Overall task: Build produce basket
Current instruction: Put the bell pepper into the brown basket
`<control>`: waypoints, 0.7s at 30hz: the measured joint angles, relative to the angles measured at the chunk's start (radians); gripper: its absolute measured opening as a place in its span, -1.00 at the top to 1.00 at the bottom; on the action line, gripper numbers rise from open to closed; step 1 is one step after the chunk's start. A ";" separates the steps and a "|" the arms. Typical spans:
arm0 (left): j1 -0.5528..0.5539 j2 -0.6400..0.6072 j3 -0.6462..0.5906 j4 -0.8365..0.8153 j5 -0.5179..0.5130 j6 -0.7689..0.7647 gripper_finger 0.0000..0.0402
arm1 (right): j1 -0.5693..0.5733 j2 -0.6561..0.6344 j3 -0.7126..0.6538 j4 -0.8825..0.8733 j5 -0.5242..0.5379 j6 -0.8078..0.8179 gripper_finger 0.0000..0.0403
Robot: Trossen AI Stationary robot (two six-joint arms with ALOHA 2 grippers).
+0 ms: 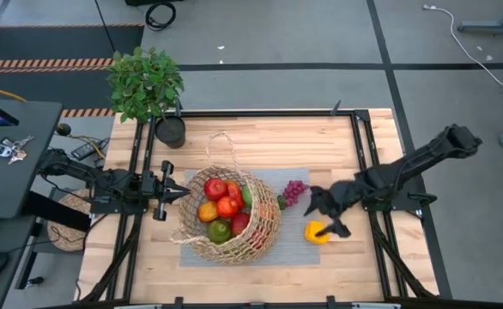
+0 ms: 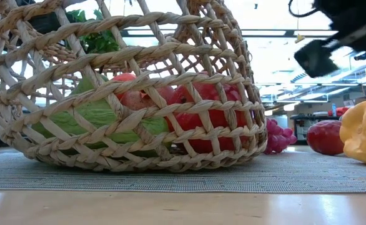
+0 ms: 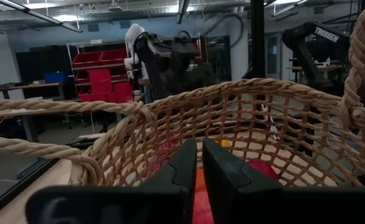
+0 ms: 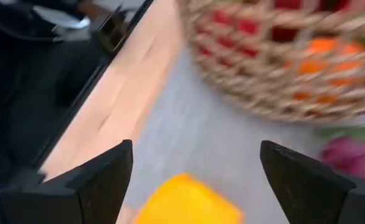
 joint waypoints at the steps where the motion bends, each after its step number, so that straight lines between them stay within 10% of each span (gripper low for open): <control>1: 0.000 0.000 0.000 0.000 0.000 0.000 0.83 | 0.033 0.010 -0.003 0.000 0.012 0.021 -0.76; 21: 0.000 0.000 0.000 0.000 0.000 0.000 0.85 | 0.391 0.207 -0.008 0.031 0.620 0.300 -0.76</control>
